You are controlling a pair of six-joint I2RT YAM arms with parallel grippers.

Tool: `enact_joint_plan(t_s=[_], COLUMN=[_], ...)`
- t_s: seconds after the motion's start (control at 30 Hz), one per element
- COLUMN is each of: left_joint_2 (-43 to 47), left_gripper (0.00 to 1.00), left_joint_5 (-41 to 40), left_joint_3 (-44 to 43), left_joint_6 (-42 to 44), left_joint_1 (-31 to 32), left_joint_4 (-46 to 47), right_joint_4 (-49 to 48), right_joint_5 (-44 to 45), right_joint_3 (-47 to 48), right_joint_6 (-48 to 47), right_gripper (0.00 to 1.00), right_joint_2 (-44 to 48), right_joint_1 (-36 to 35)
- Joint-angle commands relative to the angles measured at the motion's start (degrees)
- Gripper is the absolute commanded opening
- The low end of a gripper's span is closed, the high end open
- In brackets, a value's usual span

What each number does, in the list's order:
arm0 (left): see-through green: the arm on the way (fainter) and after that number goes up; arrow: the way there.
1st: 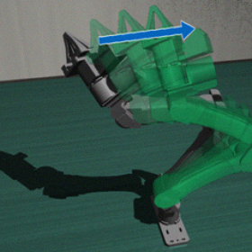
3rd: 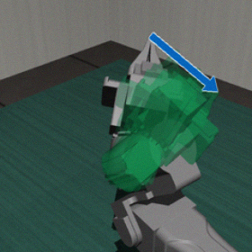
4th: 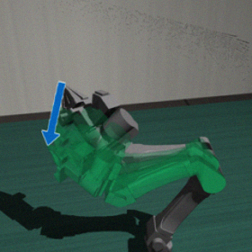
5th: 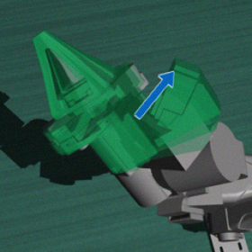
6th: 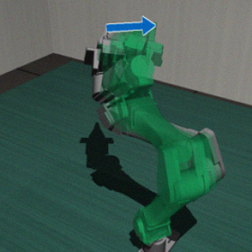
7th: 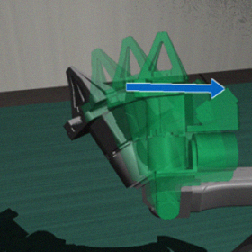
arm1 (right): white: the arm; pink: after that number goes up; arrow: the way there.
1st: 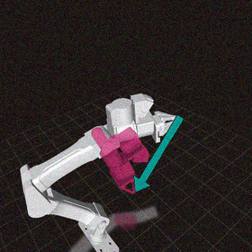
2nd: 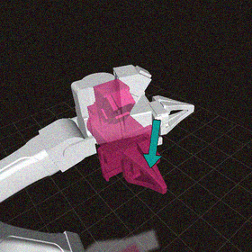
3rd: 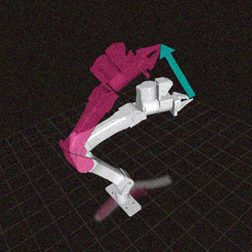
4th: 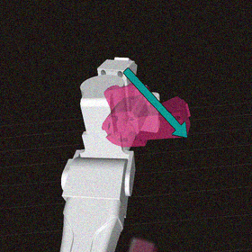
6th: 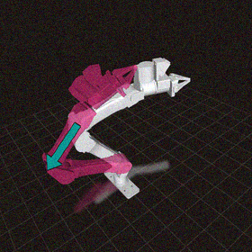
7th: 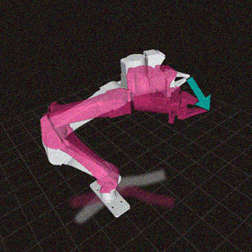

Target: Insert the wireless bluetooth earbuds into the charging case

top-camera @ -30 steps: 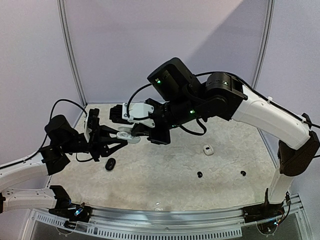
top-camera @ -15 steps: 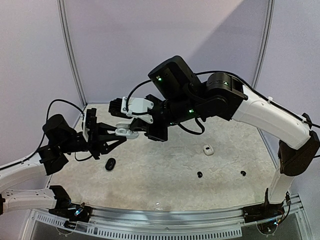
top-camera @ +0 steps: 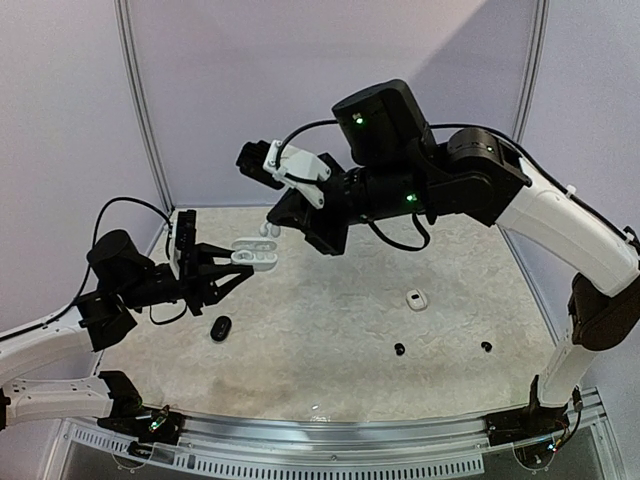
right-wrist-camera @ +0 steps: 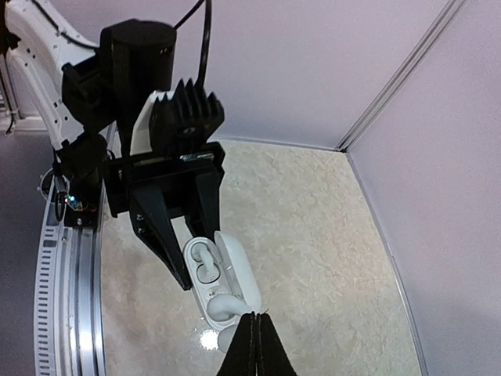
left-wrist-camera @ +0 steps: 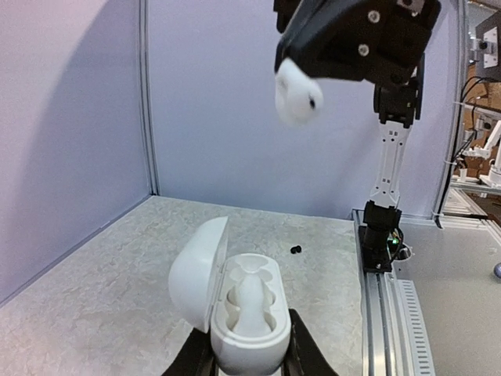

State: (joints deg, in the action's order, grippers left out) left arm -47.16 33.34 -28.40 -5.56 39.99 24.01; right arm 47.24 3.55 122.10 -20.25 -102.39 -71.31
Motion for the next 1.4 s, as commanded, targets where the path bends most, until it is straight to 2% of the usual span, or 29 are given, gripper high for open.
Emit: enact_joint_plan(t_s=[0.0, 0.13, 0.27, 0.43, 0.5, 0.63, 0.87, 1.37], left_joint_2=[0.7, 1.3, 2.1, 2.1, 2.3, 2.5, 2.7, 3.5], left_gripper=[0.0, 0.0, 0.0, 0.0, 0.0, 0.0, 0.0, 0.0], left_joint_5=[-3.1, -2.5, 2.4, 7.2, 9.1, 11.4, 13.9, 12.9], left_joint_3=[1.3, 2.0, 3.7, 4.3, 4.7, 5.3, 5.8, 5.8], left_joint_6=[-2.6, -2.0, 1.7, 2.9, 4.8, 8.1, 9.5, 8.9], left_joint_1=[-0.4, -0.5, -0.5, -0.5, -0.5, -0.5, -0.5, -0.5], left_joint_4=[-1.8, -1.5, 1.9, 4.9, 5.4, 5.7, 6.1, 4.8], right_joint_4=[-4.8, -5.9, -4.3, 8.8, 14.2, 22.0, 21.7, 21.3], right_joint_5=[2.3, 7.9, 19.1, 28.7, 30.1, 30.1, 27.1, 22.4], right_joint_3=[-2.6, -8.2, -14.3, -17.8, -19.2, -22.0, -26.4, -20.9], right_joint_6=[5.7, 13.7, 23.1, 45.8, 55.4, 62.8, 64.2, 60.4], right_gripper=[0.0, 0.0, 0.0, 0.0, 0.0, 0.0, 0.0, 0.0], right_joint_2=[4.0, 6.6, 8.8, 7.2, 5.4, 0.4, -6.7, -24.5], right_joint_1=[2.4, 6.1, 9.3, 14.0, 14.5, 14.6, 14.6, 14.7])
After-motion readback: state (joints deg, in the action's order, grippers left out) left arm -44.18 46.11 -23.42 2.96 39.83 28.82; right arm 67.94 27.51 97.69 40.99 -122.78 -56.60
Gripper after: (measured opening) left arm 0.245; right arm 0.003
